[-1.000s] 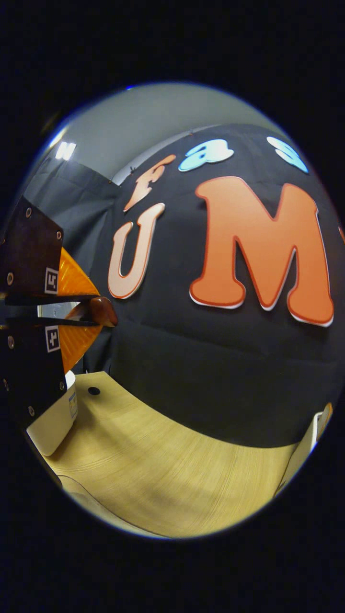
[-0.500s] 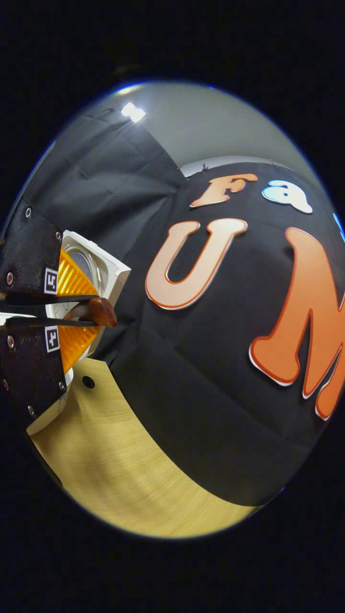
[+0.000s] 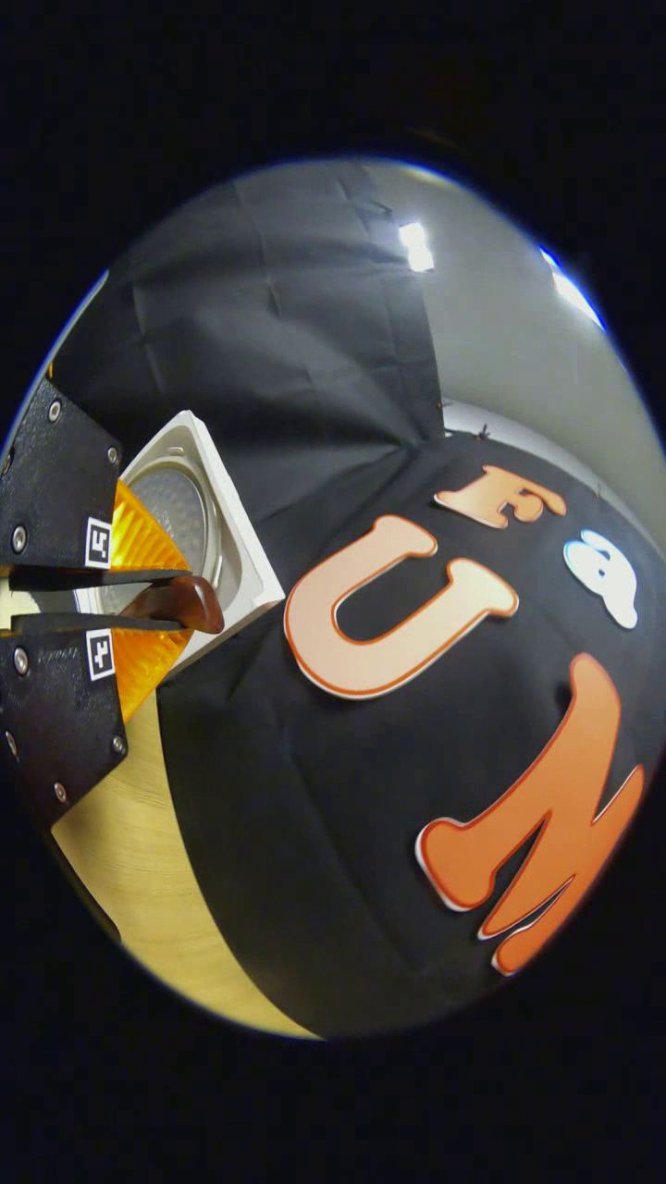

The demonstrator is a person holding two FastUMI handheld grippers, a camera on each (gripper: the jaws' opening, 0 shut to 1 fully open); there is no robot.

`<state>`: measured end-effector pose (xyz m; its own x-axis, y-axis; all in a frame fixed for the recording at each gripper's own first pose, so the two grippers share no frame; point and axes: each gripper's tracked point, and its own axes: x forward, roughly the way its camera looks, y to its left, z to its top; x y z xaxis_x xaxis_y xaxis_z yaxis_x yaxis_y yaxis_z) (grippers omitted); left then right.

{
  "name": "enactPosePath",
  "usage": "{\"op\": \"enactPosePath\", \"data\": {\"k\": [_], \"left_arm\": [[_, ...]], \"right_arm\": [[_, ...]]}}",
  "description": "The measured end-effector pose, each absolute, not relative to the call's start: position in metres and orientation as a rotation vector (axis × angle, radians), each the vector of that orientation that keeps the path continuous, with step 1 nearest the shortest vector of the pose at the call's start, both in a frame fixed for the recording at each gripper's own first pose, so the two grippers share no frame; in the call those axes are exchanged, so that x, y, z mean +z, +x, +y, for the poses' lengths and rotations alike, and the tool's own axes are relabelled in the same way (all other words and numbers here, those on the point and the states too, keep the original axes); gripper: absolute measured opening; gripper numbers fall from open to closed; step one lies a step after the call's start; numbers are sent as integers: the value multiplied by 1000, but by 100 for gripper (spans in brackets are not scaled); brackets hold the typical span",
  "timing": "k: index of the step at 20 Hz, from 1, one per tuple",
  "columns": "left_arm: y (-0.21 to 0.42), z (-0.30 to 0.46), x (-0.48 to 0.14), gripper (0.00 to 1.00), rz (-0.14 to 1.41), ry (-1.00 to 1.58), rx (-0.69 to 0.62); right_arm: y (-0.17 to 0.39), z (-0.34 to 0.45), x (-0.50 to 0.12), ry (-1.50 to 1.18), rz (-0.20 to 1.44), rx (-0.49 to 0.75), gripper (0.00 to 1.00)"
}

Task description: Close the left gripper, press the button to open the rice cooker; take a wooden spoon from the chopstick holder with the right hand, scoop a spoonful of rice and pour it into the rice cooker, then put the wooden spoon back into the chopstick holder.

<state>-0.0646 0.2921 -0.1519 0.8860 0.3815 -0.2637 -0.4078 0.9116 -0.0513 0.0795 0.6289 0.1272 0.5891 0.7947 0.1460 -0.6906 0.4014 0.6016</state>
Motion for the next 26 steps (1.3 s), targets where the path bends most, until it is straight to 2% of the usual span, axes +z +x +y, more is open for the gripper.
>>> {"op": "enactPosePath", "data": {"k": [9,13,18,22,26], "left_arm": [[-72,285,-131,81,225,-77,414],[-77,276,-116,81,207,-57,410],[-82,259,-98,80,181,-40,395],[-79,239,-87,90,164,-30,373],[-64,213,-79,90,155,-29,335]], "right_arm": [[15,626,163,355,-163,1116,9],[-2,628,165,256,-253,1155,9],[-5,612,168,274,-236,1141,10],[3,605,165,332,-189,1116,10],[11,569,165,349,-168,1053,10]]}}
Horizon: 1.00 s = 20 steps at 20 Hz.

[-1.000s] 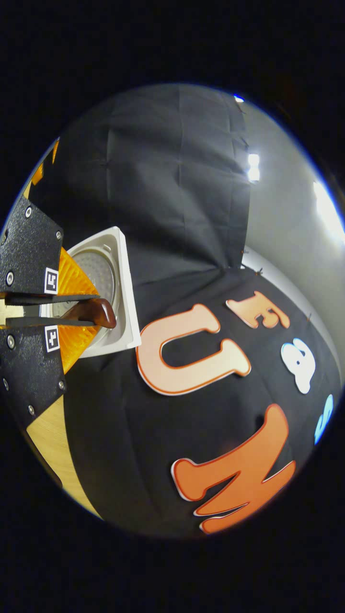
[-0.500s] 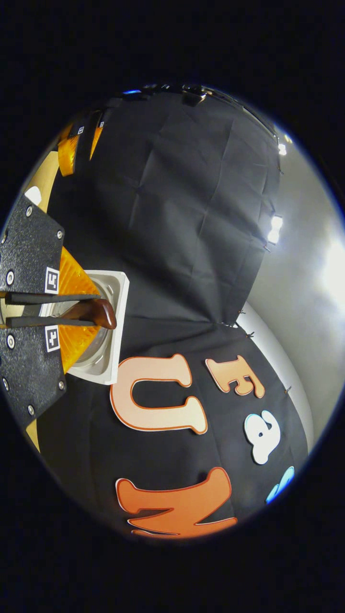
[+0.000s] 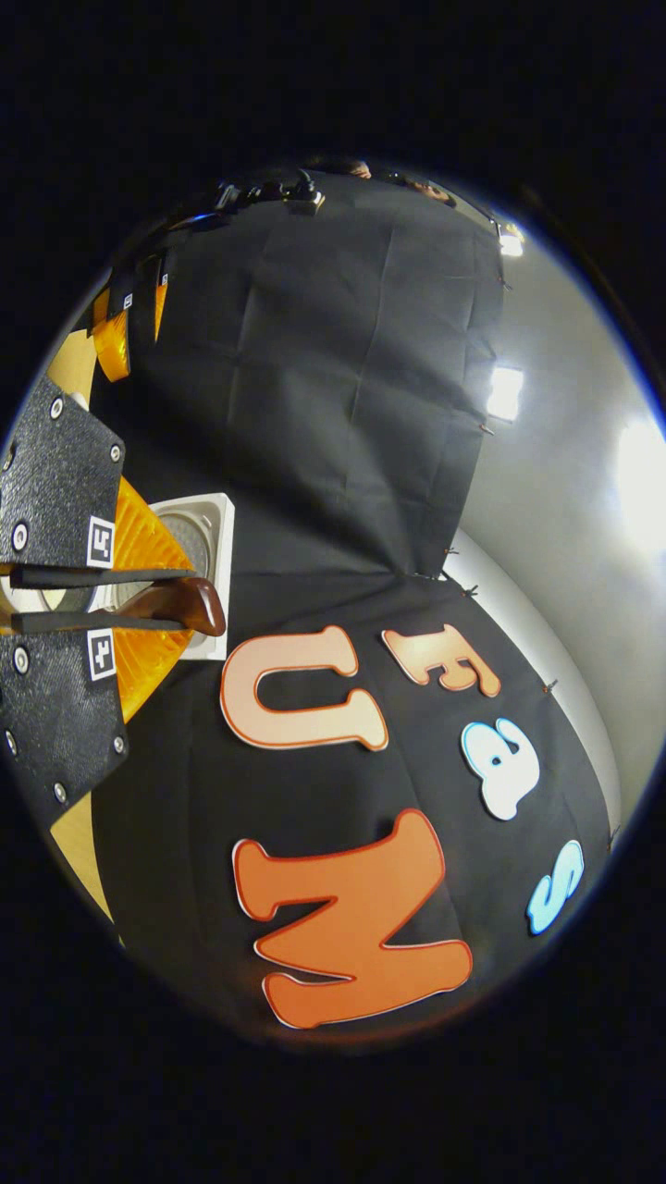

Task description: Close the left gripper, press the button to open the rice cooker; take a wooden spoon from the chopstick holder with the right hand, scoop a spoonful of rice and pour it into the rice cooker, then put the wooden spoon back into the chopstick holder.

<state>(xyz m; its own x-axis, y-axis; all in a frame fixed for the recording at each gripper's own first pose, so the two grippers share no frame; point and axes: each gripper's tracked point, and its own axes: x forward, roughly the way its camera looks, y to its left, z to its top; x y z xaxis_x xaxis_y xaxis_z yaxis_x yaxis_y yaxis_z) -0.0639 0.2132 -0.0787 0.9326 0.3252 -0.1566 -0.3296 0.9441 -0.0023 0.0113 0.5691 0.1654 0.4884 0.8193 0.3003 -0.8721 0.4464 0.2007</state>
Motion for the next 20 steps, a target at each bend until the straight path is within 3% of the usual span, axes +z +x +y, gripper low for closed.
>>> {"op": "enactPosePath", "data": {"k": [12,14,15,18,20], "left_arm": [[-28,158,-73,90,146,-37,274],[-22,149,-74,90,148,-34,261],[-19,145,-74,89,148,-33,254],[-14,135,-75,89,149,-29,239],[-11,129,-75,90,151,-28,228]], "right_arm": [[55,453,144,296,-136,783,10],[58,437,138,298,-119,750,14],[60,428,136,295,-114,728,10],[69,398,122,277,-78,642,14],[70,378,113,271,-41,587,10]]}}
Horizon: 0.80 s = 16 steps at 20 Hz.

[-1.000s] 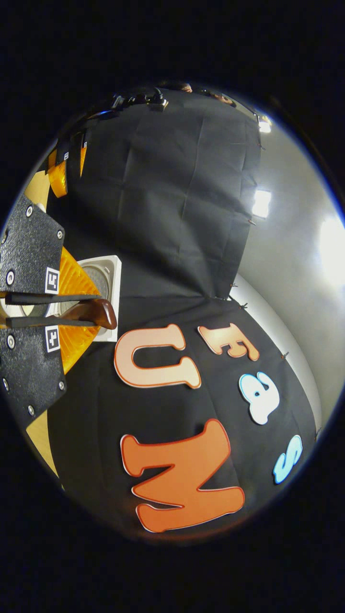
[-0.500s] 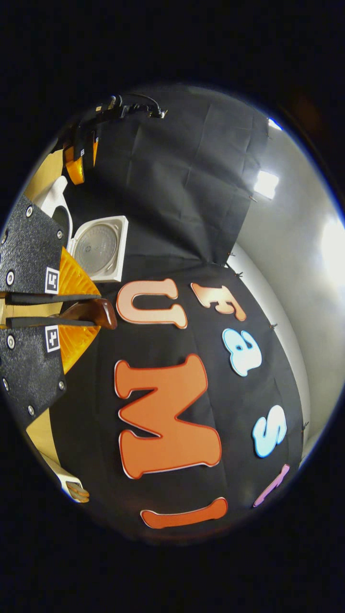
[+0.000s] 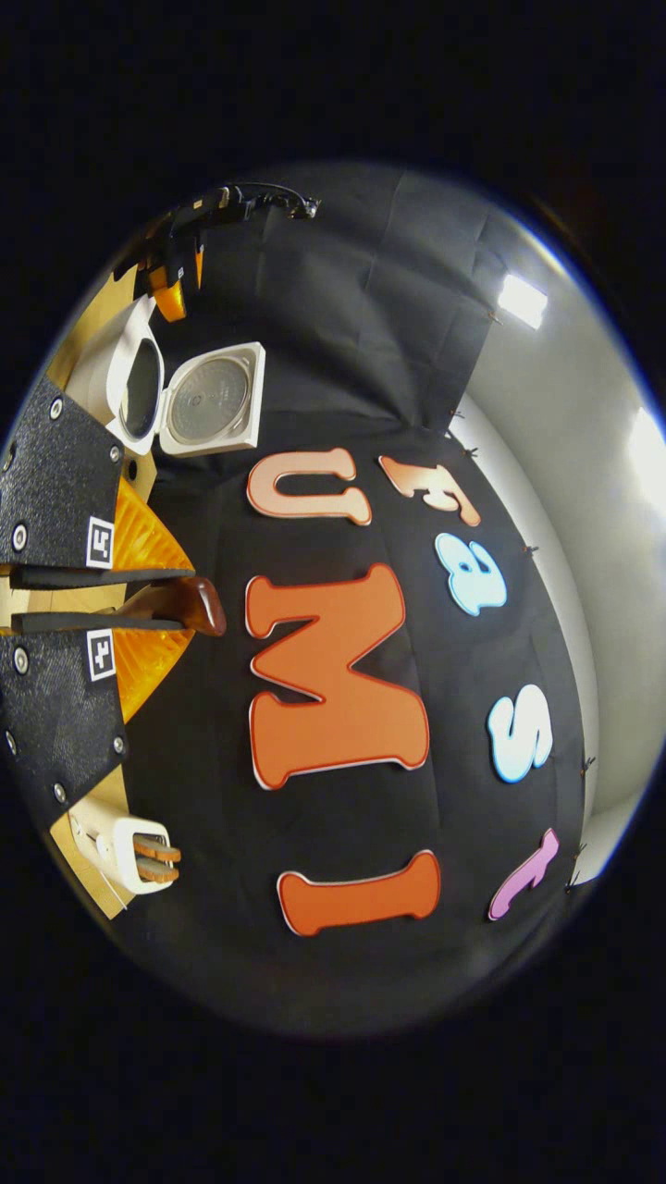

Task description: Close the left gripper, press the button to open the rice cooker; take a wooden spoon from the chopstick holder with the right hand, scoop a spoonful of rice and pour it into the rice cooker, then put the wooden spoon back into the chopstick holder.

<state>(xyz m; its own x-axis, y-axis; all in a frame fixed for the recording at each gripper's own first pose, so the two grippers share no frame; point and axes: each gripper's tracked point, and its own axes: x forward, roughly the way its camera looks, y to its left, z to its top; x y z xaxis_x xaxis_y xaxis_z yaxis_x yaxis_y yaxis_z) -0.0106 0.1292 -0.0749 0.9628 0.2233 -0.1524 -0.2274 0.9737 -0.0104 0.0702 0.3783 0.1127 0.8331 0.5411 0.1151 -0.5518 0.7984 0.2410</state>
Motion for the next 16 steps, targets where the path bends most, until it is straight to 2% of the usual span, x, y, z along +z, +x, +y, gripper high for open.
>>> {"op": "enactPosePath", "data": {"k": [10,16], "left_arm": [[7,110,-80,90,160,-41,186],[11,94,-81,90,168,-36,165]], "right_arm": [[61,290,71,237,74,357,10],[58,259,39,369,196,266,10]]}}
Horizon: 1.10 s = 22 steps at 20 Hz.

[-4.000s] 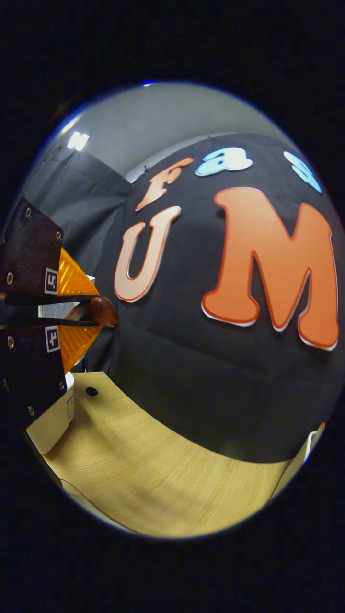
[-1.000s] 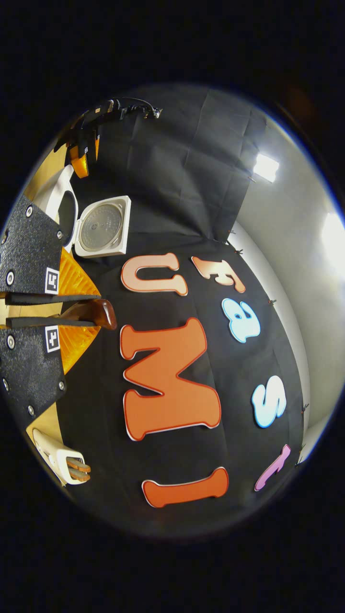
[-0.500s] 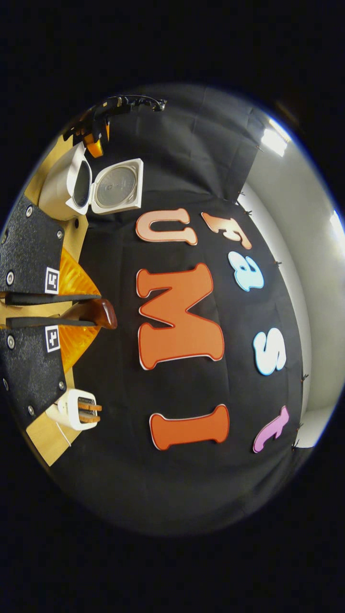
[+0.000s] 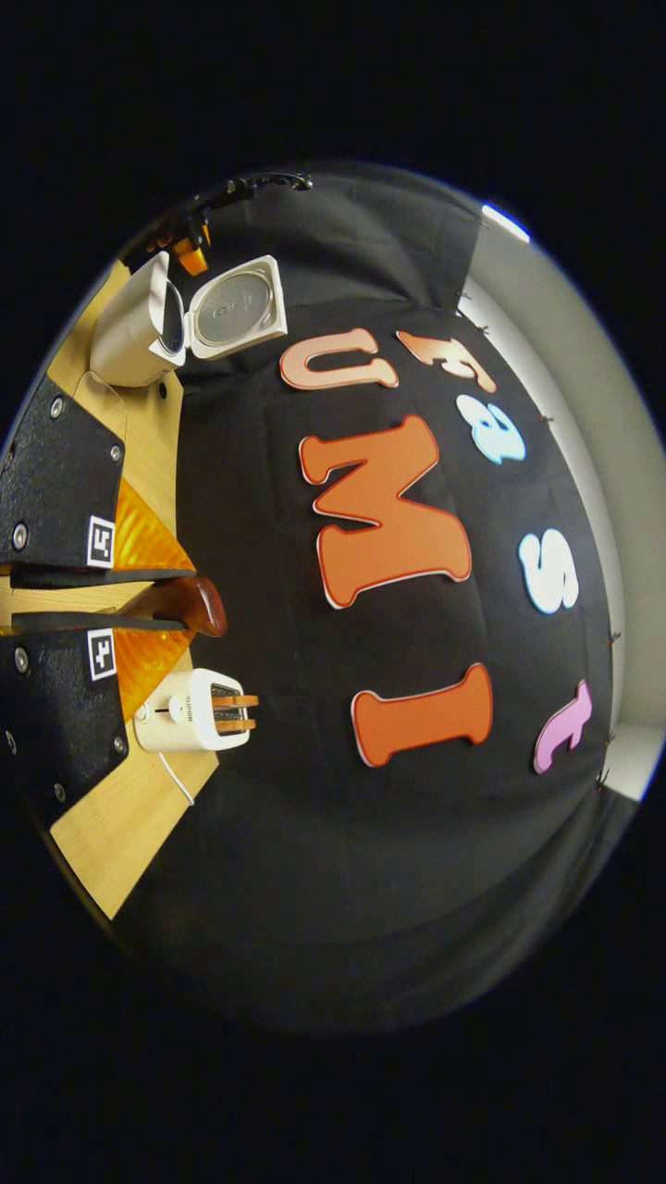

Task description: Close the left gripper, press the button to open the rice cooker; take a wooden spoon from the chopstick holder with the right hand, scoop a spoonful of rice and pour it into the rice cooker, then put the wooden spoon back into the chopstick holder.

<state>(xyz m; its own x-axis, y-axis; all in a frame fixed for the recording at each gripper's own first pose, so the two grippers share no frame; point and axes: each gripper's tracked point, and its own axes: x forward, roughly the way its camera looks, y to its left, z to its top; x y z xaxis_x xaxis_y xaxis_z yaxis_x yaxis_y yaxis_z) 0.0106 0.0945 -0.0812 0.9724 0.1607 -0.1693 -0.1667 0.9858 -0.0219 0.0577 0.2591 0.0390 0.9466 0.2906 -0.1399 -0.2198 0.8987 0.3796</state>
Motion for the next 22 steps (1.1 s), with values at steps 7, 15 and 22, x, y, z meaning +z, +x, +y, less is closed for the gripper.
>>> {"op": "enactPosePath", "data": {"k": [7,15,22], "left_arm": [[13,81,-84,90,201,-23,153],[24,72,-92,90,248,-55,137],[39,71,-68,90,232,-78,124]], "right_arm": [[59,250,-1,461,298,229,10],[70,243,-47,595,386,179,10],[68,241,-57,605,400,163,10]]}}
